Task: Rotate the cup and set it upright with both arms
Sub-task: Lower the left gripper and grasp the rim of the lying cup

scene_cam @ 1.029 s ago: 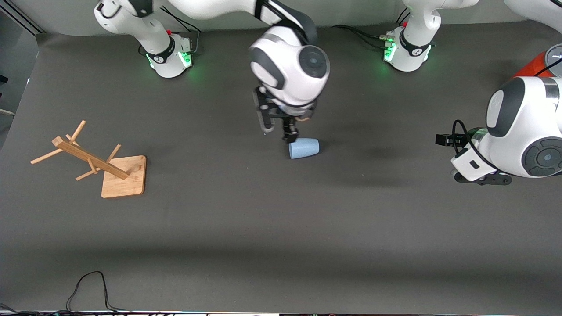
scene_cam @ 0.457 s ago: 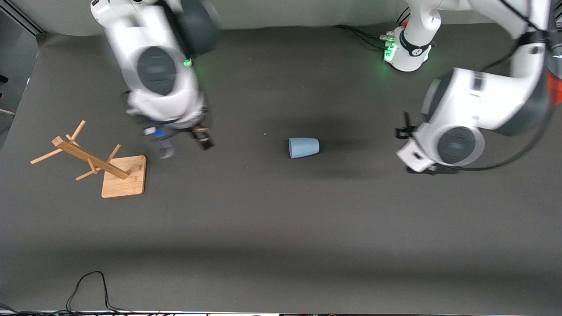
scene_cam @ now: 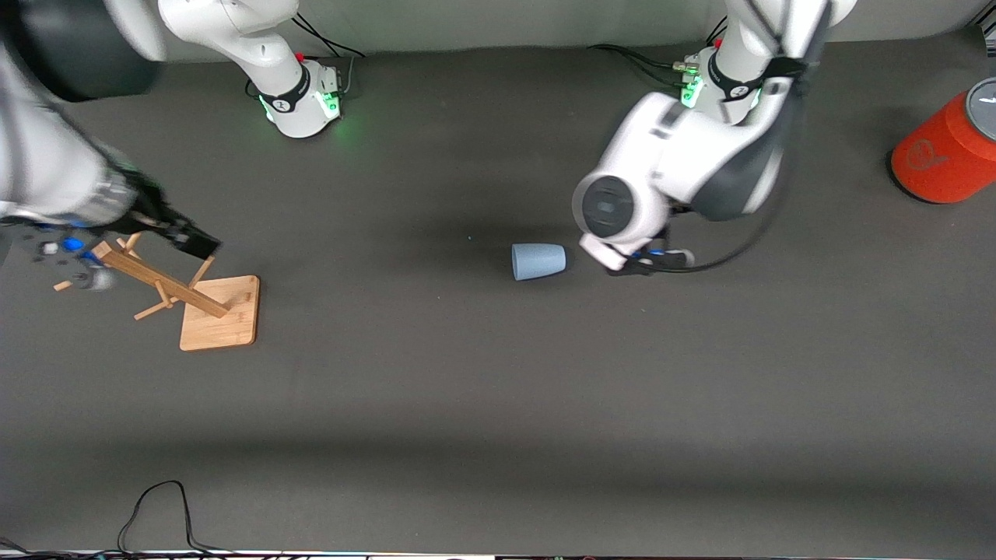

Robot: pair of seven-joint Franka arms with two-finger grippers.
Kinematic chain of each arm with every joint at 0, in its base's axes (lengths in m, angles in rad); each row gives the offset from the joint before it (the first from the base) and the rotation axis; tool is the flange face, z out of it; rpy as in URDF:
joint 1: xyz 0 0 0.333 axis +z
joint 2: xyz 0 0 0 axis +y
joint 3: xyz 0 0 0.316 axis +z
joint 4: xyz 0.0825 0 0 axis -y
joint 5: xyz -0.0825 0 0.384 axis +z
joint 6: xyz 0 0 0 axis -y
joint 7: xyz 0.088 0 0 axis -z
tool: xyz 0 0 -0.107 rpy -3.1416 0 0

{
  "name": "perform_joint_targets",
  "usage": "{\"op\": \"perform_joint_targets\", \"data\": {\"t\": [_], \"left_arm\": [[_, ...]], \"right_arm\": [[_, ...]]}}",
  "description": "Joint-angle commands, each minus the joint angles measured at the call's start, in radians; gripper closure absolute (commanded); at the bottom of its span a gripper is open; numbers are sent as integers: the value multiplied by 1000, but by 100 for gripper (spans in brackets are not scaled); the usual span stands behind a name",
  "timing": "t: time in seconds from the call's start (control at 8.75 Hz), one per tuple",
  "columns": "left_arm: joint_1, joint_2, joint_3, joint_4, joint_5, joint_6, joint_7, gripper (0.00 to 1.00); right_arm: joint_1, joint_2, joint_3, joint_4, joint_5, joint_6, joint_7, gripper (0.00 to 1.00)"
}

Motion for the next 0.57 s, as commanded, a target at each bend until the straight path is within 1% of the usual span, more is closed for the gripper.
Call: {"op": "perform_joint_targets", "data": {"t": [0.0, 0.11, 0.23, 0.34, 0.46], "left_arm": [[-148, 220, 18, 280, 82, -137, -125, 0], [-230, 317, 20, 395, 141, -183, -152, 0], [-306, 371, 24, 432, 207, -181, -161, 0], [-334, 385, 26, 450, 234, -152, -163, 0], [-344, 389, 26, 462, 237, -109, -194, 0]], "right_arm": [[-69, -106, -2, -155, 12, 109, -245, 0], [-80, -111, -20, -167, 12, 131, -369, 0], [-94, -112, -25, -169, 12, 165, -493, 0], [-111, -108, -25, -168, 12, 214, -610, 0], [-116, -100, -29, -168, 12, 241, -678, 0]]}}
